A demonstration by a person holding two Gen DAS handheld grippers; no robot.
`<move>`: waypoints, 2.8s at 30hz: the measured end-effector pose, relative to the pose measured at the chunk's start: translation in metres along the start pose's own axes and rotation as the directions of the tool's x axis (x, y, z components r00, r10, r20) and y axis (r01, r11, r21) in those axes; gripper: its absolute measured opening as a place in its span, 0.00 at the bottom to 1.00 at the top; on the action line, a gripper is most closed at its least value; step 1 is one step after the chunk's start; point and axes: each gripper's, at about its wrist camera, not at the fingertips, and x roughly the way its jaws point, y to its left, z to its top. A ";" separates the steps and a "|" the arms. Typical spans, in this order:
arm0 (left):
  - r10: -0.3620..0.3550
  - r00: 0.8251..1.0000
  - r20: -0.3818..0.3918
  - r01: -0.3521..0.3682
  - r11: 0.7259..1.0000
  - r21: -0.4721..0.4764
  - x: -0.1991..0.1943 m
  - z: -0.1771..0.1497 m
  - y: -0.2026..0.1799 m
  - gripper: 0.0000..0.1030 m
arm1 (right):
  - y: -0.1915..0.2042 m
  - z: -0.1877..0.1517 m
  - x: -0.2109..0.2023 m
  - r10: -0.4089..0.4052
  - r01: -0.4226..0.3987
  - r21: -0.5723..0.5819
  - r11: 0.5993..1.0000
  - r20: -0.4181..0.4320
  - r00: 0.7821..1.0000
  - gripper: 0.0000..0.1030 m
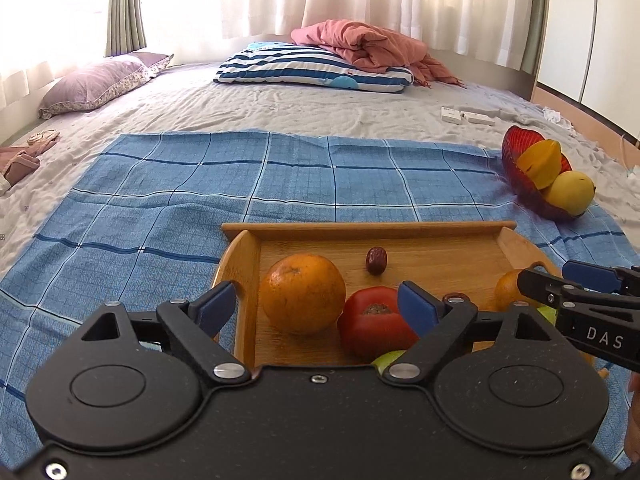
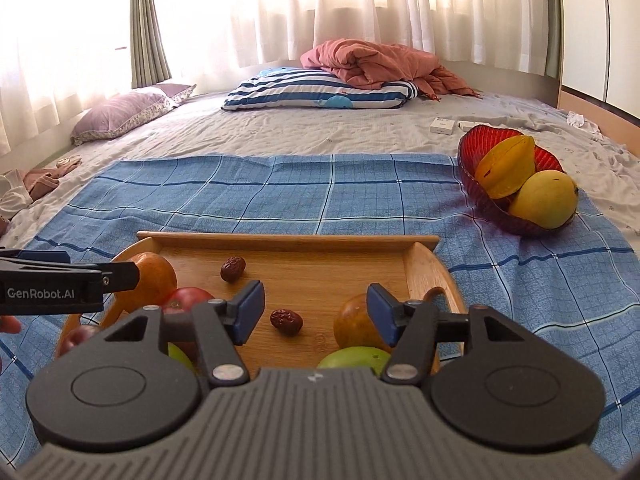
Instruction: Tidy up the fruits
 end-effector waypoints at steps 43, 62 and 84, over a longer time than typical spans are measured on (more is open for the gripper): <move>0.002 0.992 0.125 0.000 1.000 -0.015 -0.077 -0.115 -0.009 0.89 | 0.004 -0.081 -0.083 -0.015 0.021 -0.044 0.999 0.138 0.990 0.73; 0.049 0.998 0.039 -0.049 0.999 0.023 -0.048 -0.152 -0.017 0.89 | 0.008 -0.134 -0.072 -0.044 0.049 -0.070 0.996 0.070 0.997 0.79; 0.032 0.998 0.058 -0.033 0.999 0.027 -0.033 -0.170 -0.018 1.00 | 0.011 -0.150 -0.053 -0.029 0.029 -0.085 0.996 0.007 1.000 0.99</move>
